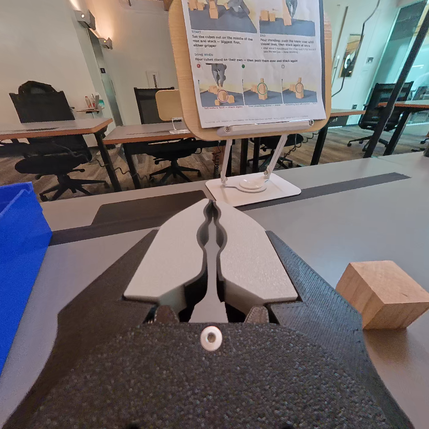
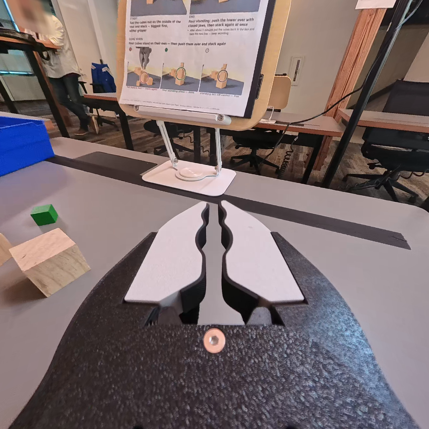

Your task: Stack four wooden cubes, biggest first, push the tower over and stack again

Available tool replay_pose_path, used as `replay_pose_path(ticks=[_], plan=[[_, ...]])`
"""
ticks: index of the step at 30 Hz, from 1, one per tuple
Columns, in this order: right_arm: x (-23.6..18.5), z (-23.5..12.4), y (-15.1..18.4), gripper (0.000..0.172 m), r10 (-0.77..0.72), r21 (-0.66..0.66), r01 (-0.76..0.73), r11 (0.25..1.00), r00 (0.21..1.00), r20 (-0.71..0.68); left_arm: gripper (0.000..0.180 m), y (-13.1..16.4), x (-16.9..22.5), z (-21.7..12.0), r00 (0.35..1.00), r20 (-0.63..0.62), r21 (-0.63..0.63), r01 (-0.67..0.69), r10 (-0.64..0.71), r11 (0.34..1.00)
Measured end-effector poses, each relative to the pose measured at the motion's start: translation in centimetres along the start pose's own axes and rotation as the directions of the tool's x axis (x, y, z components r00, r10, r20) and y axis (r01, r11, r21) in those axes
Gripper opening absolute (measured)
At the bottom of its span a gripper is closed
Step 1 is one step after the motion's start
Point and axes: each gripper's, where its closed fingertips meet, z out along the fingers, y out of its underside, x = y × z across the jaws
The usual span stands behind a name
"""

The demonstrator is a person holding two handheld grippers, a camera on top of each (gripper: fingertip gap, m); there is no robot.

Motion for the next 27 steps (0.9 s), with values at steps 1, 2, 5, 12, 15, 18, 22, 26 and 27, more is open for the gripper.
replay_pose_path(ticks=[1, 2, 5, 12, 15, 18, 22, 26, 27], plan=[[0.0, -0.1, -0.1, 0.007, 0.004, 0.004, -0.004, 1.000, 1.000, 0.001, 0.000, -0.2, -0.3, -0.2, 1.000, 0.004, 0.005, 0.010, -0.010, 1.000], [0.0, -0.2, -0.2, 0.007, 0.009, 0.007, -0.009, 1.000, 1.000, 0.001, 0.000, -0.4, -0.7, -0.4, 1.000, 0.008, 0.006, 0.016, -0.016, 1.000], [0.4, -0.4, -0.4, 0.007, 0.014, 0.018, -0.014, 1.000, 1.000, -0.010, 0.000, -1.1, -1.6, -0.9, 0.999, 0.022, 0.022, 0.029, -0.029, 0.999], [1.5, -0.9, -0.8, 0.007, 0.036, 0.037, -0.035, 0.999, 0.998, -0.042, 0.000, -1.4, 0.0, -1.1, 0.993, -0.118, 0.024, 0.014, -0.011, 1.000], [1.6, -0.8, -0.7, 0.007, 0.049, 0.035, -0.048, 0.998, 0.998, -0.039, 0.007, -1.0, 3.5, -1.1, 0.952, -0.304, 0.001, 0.019, -0.017, 1.000], [1.4, -0.7, -0.4, 0.007, 0.044, 0.024, -0.043, 0.999, 0.998, -0.035, 0.016, 0.7, 8.9, -1.1, 0.870, -0.492, -0.050, -0.071, 0.037, 0.996], [1.1, -0.5, 0.0, 0.007, 0.045, 0.008, -0.045, 0.999, 0.999, -0.024, 0.042, 5.3, 15.5, -1.9, 0.694, -0.713, -0.178, -0.322, 0.104, 0.930], [1.0, -0.5, 0.0, 0.007, 0.053, 0.000, -0.053, 0.999, 0.999, -0.008, 0.059, 7.5, 17.7, -1.7, 0.562, -0.811, -0.200, -0.529, 0.164, 0.825], [1.0, -0.4, 0.1, 0.007, 0.055, -0.004, -0.055, 0.998, 0.998, -0.004, 0.063, 7.9, 18.2, -1.8, 0.520, -0.838, -0.201, -0.573, 0.164, 0.794]])
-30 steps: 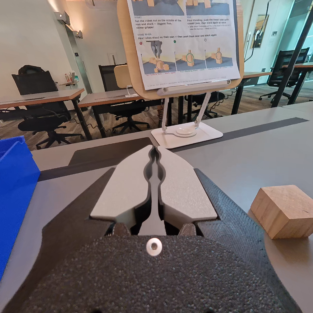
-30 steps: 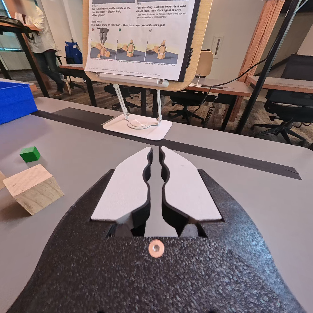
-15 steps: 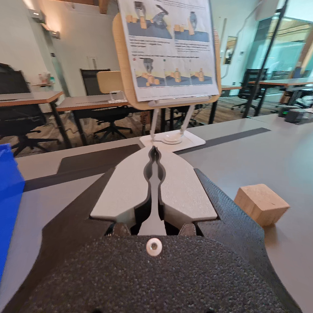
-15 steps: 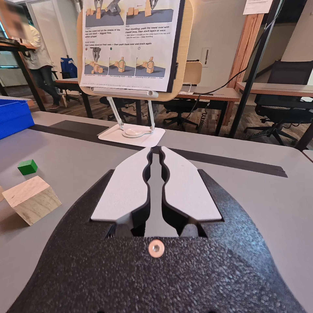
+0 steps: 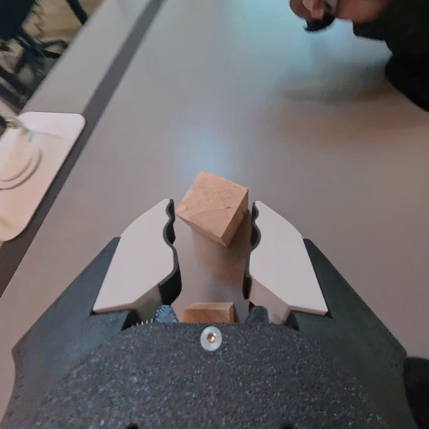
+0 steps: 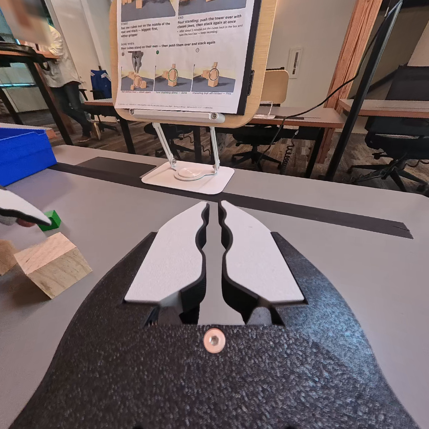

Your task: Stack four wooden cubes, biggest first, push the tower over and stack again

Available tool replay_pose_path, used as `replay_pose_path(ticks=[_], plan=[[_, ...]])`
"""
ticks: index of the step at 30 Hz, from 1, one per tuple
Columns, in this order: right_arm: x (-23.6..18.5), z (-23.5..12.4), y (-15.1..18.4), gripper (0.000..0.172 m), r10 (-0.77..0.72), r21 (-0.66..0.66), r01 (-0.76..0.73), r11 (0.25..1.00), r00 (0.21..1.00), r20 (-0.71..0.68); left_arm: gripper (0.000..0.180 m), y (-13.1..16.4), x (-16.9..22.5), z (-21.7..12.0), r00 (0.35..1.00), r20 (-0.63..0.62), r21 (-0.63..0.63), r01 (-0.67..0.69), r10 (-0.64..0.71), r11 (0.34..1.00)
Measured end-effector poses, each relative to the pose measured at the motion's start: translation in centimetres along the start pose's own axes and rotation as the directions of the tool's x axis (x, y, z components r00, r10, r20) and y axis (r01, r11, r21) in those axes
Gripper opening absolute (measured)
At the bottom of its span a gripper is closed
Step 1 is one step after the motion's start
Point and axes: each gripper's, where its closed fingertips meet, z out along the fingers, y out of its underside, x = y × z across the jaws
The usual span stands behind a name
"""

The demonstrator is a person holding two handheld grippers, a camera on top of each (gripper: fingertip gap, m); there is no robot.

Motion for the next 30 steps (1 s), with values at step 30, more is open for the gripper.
replay_pose_path(ticks=[30], plan=[[2.4, -0.7, -1.4, 0.014, 0.082, 0.023, -0.081, 0.996, 0.995, -0.049, 0.074, -4.3, 1.1, 11.5, 0.992, -0.088, -0.402, -0.117, 0.089, 0.908]])
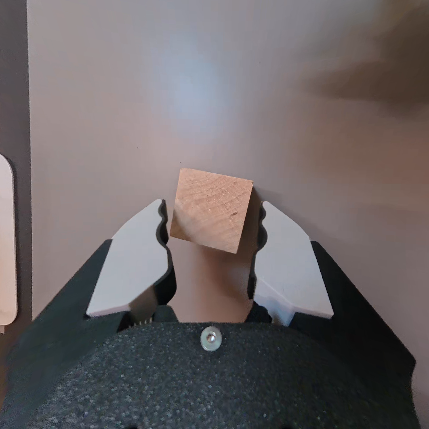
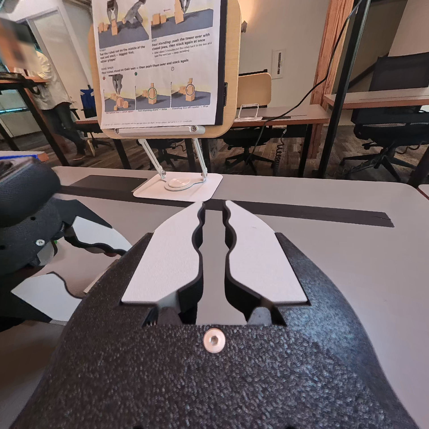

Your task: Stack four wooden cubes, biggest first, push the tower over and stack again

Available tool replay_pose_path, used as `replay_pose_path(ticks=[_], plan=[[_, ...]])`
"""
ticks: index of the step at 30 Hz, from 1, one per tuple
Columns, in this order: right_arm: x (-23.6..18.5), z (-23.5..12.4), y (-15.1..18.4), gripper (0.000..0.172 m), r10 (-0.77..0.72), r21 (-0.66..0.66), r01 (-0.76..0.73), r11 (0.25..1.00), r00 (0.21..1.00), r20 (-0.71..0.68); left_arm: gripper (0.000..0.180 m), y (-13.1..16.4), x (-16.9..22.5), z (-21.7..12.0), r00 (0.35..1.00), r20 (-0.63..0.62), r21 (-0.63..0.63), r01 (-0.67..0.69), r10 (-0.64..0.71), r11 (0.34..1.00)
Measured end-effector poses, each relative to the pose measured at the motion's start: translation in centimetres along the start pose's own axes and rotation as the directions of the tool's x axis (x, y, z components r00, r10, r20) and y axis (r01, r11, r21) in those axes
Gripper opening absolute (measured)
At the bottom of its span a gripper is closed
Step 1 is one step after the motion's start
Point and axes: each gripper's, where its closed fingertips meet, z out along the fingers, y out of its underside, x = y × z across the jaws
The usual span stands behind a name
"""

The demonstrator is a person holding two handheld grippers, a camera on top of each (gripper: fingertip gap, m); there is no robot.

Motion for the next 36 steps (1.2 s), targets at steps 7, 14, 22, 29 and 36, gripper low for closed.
replay_pose_path(ticks=[7, 14, 22, 29, 36], plan=[[0.1, -0.3, -0.6, 0.014, 0.003, 0.019, -0.003, 1.000, 1.000, 0.000, 0.071, -0.6, -0.7, -5.2, 0.998, 0.014, 0.249, 0.060, -0.066, 0.967], [0.1, -0.3, -0.3, 0.014, -0.012, 0.016, 0.012, 1.000, 1.000, -0.008, 0.068, 3.6, -2.3, -12.6, 0.969, 0.023, 0.465, 0.208, -0.247, 0.861], [0.5, -0.5, -0.5, 0.010, -0.039, 0.053, 0.041, 0.998, 0.999, -0.036, 0.069, 13.3, -1.8, -14.9, 0.943, 0.099, 0.400, 0.256, -0.319, 0.880], [0.8, -1.4, -2.0, 0.000, -0.066, 0.144, 0.069, 0.987, 0.998, -0.023, 0.073, 18.4, 1.0, -13.0, 0.943, 0.051, 0.280, 0.302, -0.329, 0.911], [-0.3, -2.2, -2.9, 0.000, -0.096, 0.212, 0.079, 0.974, 0.993, 0.072, 0.070, 20.3, 1.6, -9.9, 0.955, 0.042, 0.169, 0.284, -0.294, 0.944]])
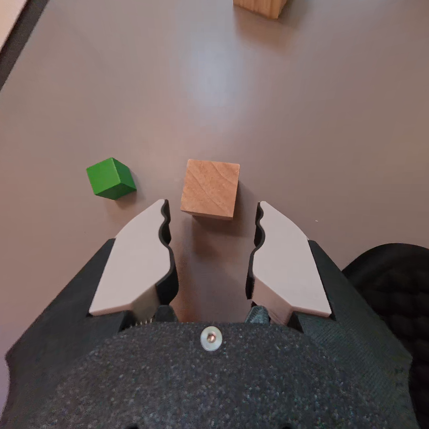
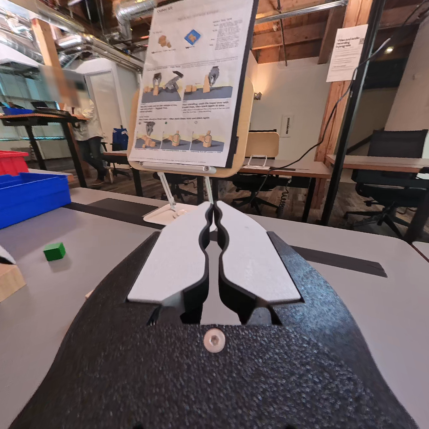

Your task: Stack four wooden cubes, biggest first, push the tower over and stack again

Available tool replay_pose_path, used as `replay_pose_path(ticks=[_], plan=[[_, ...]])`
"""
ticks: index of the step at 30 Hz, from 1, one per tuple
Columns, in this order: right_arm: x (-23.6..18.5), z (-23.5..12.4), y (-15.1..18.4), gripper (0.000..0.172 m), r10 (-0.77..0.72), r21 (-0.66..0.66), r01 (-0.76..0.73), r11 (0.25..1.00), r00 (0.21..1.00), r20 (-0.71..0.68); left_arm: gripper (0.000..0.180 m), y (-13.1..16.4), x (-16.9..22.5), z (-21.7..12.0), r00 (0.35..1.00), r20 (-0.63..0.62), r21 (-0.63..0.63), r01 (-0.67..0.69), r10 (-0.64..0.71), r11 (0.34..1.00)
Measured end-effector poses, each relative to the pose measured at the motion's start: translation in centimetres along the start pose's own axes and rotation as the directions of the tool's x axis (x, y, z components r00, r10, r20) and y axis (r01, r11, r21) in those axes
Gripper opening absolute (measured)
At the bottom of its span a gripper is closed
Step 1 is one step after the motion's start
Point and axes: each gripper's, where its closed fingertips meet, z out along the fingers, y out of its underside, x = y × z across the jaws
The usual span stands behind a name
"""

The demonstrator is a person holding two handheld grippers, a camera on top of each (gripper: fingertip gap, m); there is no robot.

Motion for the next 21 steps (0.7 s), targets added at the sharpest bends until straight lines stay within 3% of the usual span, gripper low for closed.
replay_pose_path(ticks=[2, 5, 8, 15, 21], plan=[[-0.4, 0.0, 0.0, 0.000, -0.006, 0.002, 0.006, 1.000, 1.000, 0.023, 0.068, 0.2, 0.0, 0.6, 1.000, 0.002, -0.016, -0.020, 0.020, 1.000], [-0.6, 0.1, 0.2, 0.000, -0.006, -0.006, 0.006, 1.000, 0.999, 0.036, 0.046, -0.2, -0.5, 1.0, 0.997, 0.044, -0.012, -0.055, 0.055, 0.998], [-0.7, 0.1, 0.3, 0.000, -0.005, -0.012, 0.005, 1.000, 0.999, 0.039, 0.045, -1.7, -0.3, 0.7, 0.998, 0.034, 0.031, -0.058, 0.057, 0.998], [-0.6, 0.2, 0.6, 0.000, -0.006, -0.029, 0.007, 1.000, 1.000, 0.021, 0.045, -11.3, 1.6, -0.2, 0.988, -0.015, 0.209, -0.150, 0.156, 0.966], [-0.6, 0.2, 0.6, 0.000, -0.009, -0.029, 0.010, 1.000, 1.000, 0.023, 0.045, -18.6, 3.9, 2.7, 0.957, -0.101, 0.233, -0.244, 0.273, 0.941]])
